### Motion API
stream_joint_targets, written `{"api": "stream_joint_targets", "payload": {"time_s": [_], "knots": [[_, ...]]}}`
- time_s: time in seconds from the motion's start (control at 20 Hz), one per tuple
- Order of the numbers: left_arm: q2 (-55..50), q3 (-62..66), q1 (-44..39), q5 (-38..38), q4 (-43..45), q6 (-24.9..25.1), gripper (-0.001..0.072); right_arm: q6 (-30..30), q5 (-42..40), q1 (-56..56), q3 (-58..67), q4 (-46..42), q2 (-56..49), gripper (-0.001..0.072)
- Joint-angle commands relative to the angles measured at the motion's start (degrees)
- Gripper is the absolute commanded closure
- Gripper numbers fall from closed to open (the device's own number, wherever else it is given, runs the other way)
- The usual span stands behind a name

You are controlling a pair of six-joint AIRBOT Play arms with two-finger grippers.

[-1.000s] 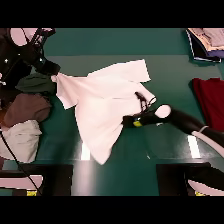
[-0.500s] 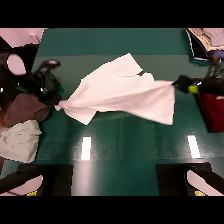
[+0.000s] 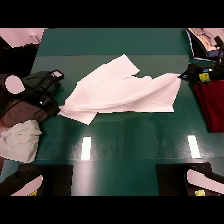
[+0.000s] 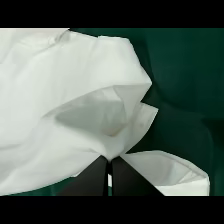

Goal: Fold the shirts.

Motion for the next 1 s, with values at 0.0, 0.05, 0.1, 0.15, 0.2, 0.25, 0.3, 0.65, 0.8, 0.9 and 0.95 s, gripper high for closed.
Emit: {"api": "stream_joint_targets", "payload": {"time_s": [0.0,0.05,0.1,0.15,0.2,0.25,0.3,0.65,0.8,0.9,0.95], "knots": [[0.39,-0.52,0.02,12.61,2.36,3.04,0.0681,-0.04,1.62,1.9,1.64,-0.37,-2.05,0.0697],[0.39,-0.52,0.02,13.31,2.36,3.04,0.0681,-0.07,1.05,2.14,1.64,-0.72,-2.01,0.0697],[0.39,-0.52,0.02,13.68,2.36,3.04,0.0681,-0.09,1.05,2.14,1.64,-1.25,-2.03,0.0629],[0.39,-0.52,0.02,13.62,2.38,3.04,0.0681,-0.11,1.79,1.95,1.64,-2.51,-2.01,0.0329],[0.39,-0.52,0.02,13.25,2.38,3.04,0.068,-0.13,3.78,1.44,1.64,-3.87,-2.01,0.0187],[0.39,-0.52,0.02,12.74,2.36,3.02,0.068,-0.11,6.36,0.57,1.57,-6.16,-2.01,0.0187],[0.39,-0.52,0.02,12.26,2.34,2.97,0.0681,-0.2,8.79,-0.17,1.09,-8.33,-1.9,0.019],[0.39,-0.52,0.02,11.82,2.1,-1.11,0.068,-2.08,4.92,-6.73,-24.11,-10.16,5.42,0.0282],[0.39,-0.52,0.02,11.69,1.44,-1.31,0.068,-5.57,3.48,-9.31,-31.61,-5.31,6.1,0.0282],[0.39,-0.52,0.02,11.58,0.57,-1.33,0.0681,-7.15,0.94,-9.22,-35.06,-1.36,6.12,0.0282],[0.39,-0.52,0.02,11.39,0.39,-1.31,0.068,-7.13,-0.66,-9.01,-36.28,-0.79,6.12,0.0282]]}}
